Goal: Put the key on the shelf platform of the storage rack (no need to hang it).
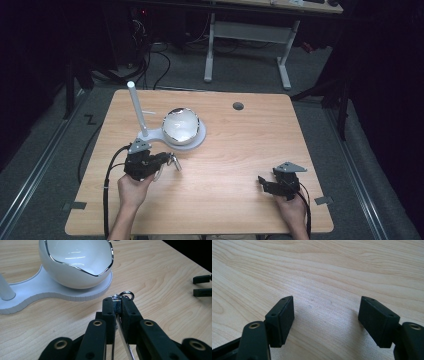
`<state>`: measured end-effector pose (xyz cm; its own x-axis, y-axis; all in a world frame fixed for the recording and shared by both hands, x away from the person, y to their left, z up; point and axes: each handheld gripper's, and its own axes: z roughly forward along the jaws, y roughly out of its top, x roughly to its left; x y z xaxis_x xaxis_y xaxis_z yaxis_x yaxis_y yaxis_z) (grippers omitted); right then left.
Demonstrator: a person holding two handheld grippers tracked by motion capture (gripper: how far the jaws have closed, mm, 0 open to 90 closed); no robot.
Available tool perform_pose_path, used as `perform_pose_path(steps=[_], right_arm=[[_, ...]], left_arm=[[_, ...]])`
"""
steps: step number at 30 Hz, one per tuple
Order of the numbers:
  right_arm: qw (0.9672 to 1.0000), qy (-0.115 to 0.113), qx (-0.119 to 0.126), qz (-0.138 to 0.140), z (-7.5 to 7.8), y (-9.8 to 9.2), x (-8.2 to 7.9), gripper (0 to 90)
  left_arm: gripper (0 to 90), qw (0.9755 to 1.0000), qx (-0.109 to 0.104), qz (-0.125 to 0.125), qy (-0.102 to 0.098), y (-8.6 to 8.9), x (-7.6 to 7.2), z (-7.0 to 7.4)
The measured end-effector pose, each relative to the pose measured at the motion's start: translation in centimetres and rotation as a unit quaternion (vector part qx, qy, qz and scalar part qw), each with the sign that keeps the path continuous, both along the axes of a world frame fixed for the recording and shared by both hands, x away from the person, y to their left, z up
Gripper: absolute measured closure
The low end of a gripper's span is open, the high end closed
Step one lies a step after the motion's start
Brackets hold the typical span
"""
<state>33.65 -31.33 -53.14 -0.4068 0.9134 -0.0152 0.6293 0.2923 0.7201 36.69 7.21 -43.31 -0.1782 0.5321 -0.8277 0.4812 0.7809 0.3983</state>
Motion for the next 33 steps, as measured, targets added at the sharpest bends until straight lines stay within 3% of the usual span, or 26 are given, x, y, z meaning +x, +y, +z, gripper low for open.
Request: perform_pose_path(steps=[3, 10, 17, 26, 33], right_arm=[[1.0000, 0.000, 0.000, 0.000, 0.0, 0.0, 0.0, 29.4], [1.0000, 0.000, 0.000, 0.000, 0.0, 0.0, 0.0, 29.4], [1.0000, 0.000, 0.000, 0.000, 0.0, 0.0, 0.0, 29.4], [1.0000, 0.000, 0.001, 0.000, 0.0, 0.0, 0.0, 29.4], [1.0000, 0.000, 0.002, -0.001, 0.0, 0.0, 0.0, 29.4]], left_arm=[[82.2, 1.0000, -0.003, -0.002, 0.000, -0.1, 0.0, 0.3], [82.2, 0.9993, -0.035, -0.010, 0.004, 0.4, 0.1, 1.9], [82.2, 0.9991, -0.039, -0.015, -0.001, 0.3, 0.4, 2.8], [82.2, 0.9990, -0.028, -0.027, -0.021, -0.4, 0.8, 4.1], [82.2, 0.9991, -0.027, -0.021, -0.025, -0.6, 2.1, 5.1]])
